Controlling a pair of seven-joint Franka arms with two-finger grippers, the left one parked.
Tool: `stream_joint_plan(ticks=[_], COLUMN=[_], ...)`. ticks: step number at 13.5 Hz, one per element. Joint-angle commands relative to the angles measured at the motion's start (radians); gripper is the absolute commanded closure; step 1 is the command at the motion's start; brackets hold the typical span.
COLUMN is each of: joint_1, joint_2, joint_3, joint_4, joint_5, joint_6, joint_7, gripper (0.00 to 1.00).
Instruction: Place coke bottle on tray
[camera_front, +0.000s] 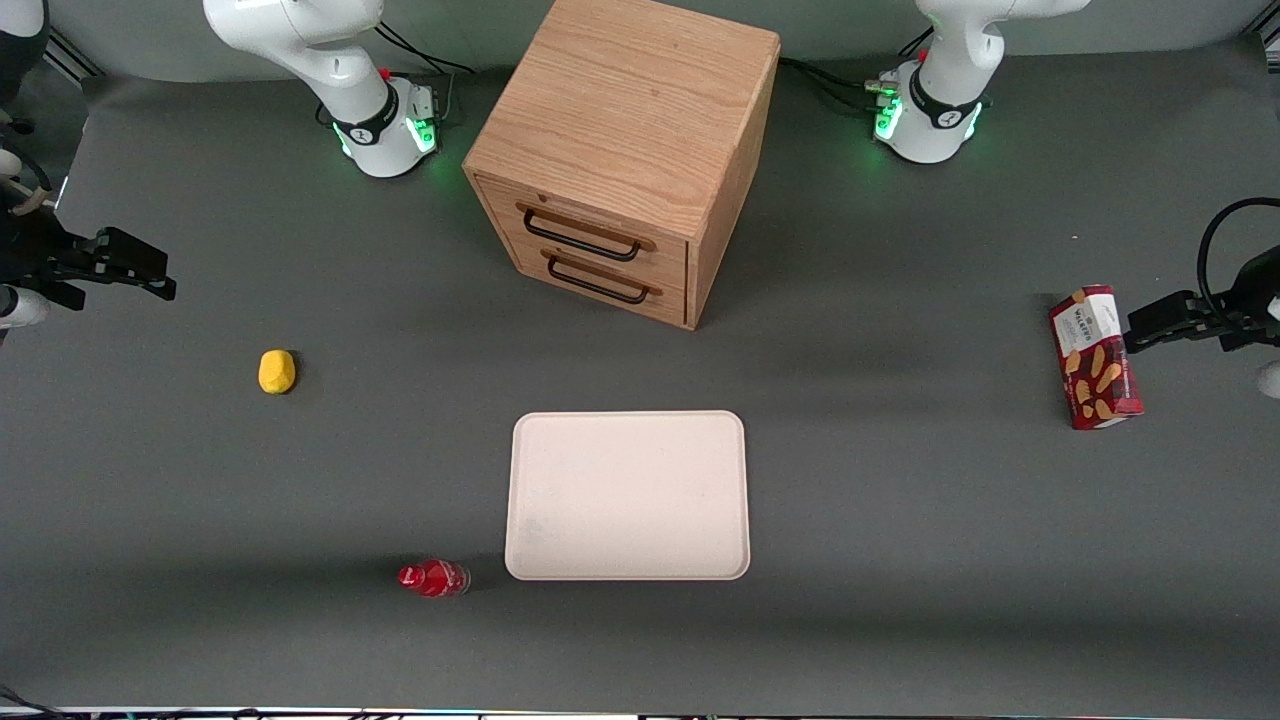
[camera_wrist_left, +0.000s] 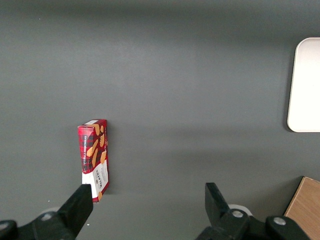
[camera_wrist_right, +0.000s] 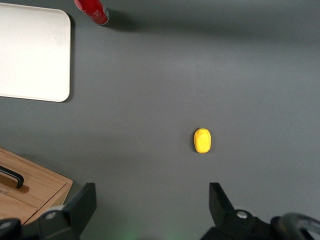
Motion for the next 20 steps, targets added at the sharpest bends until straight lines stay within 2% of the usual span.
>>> stream_joint_plan(ticks=[1,10,12,15,17,20], joint_1=[-0.002,0.004,0.008,0.009,0.058,0.119], joint_2=[-0.028,-0.016,0.071,0.26,0.399,0.475], joint_3=[-0.002,0.008,0.031,0.1,0.117,0.116], joint_4=[-0.028,-0.013,0.113,0.347,0.525,0.633], joint_5=[0.014,0.014,0.019,0.019,0.016,0.01], joint_6=[0.003,-0.002,-0.005,-0.07,-0.12,-0.124], joint_7=[-0.012,0.007,0.082,0.101,0.197,0.254], gripper=[0.0,0.0,0.0,0.0,0.0,0.0])
